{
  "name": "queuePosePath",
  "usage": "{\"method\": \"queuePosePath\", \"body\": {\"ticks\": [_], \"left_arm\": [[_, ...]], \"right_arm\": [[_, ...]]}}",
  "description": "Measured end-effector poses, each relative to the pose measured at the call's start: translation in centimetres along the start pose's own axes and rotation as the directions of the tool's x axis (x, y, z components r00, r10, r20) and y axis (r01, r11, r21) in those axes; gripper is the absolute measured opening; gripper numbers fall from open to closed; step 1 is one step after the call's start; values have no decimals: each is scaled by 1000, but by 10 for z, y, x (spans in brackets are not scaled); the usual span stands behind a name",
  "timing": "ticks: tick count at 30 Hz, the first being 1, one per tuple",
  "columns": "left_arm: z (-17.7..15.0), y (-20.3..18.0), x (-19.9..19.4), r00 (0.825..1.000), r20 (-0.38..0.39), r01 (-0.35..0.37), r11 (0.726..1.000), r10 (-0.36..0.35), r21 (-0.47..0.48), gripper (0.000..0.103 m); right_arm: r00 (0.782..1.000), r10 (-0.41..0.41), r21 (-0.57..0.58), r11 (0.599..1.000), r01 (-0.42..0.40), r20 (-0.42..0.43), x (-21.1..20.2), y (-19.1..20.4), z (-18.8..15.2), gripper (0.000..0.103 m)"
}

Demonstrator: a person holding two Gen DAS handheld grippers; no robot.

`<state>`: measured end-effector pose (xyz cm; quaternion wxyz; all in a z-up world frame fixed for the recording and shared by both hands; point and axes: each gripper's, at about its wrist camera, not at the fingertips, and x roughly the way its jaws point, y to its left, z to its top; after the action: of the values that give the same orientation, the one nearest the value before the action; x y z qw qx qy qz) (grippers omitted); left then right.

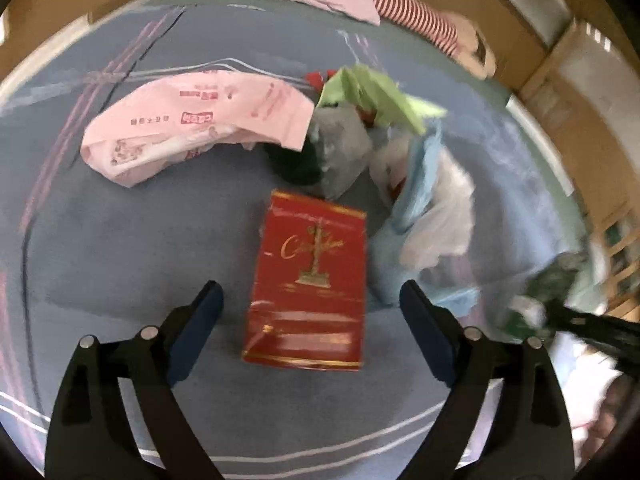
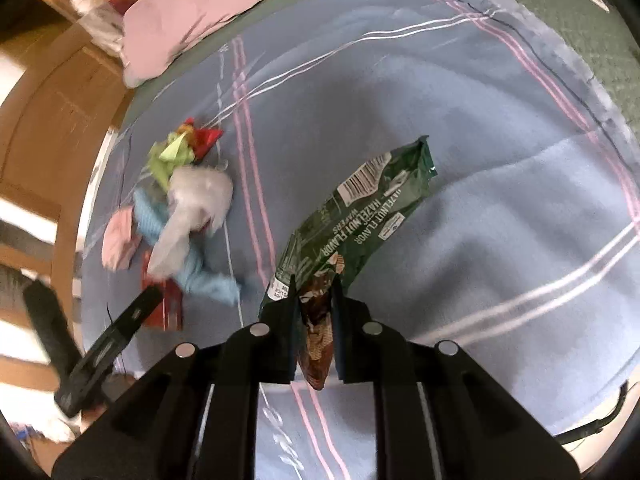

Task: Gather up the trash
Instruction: 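Grasp the red cigarette box with the left gripper while the right grasps the green snack bag, then carry the red box and green bag over the white bin and open both grippers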

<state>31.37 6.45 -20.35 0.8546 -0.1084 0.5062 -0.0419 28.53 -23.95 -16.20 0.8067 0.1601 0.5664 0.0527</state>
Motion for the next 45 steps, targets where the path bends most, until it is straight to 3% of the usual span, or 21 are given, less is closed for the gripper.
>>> {"method": "queuePosePath", "body": {"ticks": [1,6,10,15,21,27,32,39,42,45], "left_arm": [[-1,-3,3,999,-9,-32,999,32,25,58],[-8,-11,-1,992,27,-127,989,125,78,57],[-24,-14,-39,976,125,-189,979,179,77,57],[-61,-18,-102,963,243,-131,990,115,50,57],[-102,-18,-121,961,235,-170,982,145,88,57],[-116,-10,-130,962,239,-153,985,130,80,57],[-124,-8,-140,965,252,-96,992,73,82,57],[-138,-7,-156,962,272,-11,996,-15,92,57],[-144,-12,-158,964,263,12,994,-41,111,57],[-151,-17,-162,963,260,39,990,-73,133,57]], "right_arm": [[1000,0,-16,1000,0,7,-2,3,-4,15],[998,23,-106,994,-16,58,-19,24,-35,15],[995,27,-196,981,-9,93,-35,43,-47,15],[993,34,-268,963,-1,117,-46,62,-63,15],[998,31,-238,971,-19,46,-34,63,-78,15],[992,73,-227,973,-48,105,-72,63,-92,15],[965,166,-251,961,-112,204,-125,48,-114,15],[952,77,-235,972,-5,298,-173,11,-174,15],[962,18,-198,979,38,274,-177,-13,-198,15],[988,-51,-144,987,72,144,-161,-40,-217,15]]}}
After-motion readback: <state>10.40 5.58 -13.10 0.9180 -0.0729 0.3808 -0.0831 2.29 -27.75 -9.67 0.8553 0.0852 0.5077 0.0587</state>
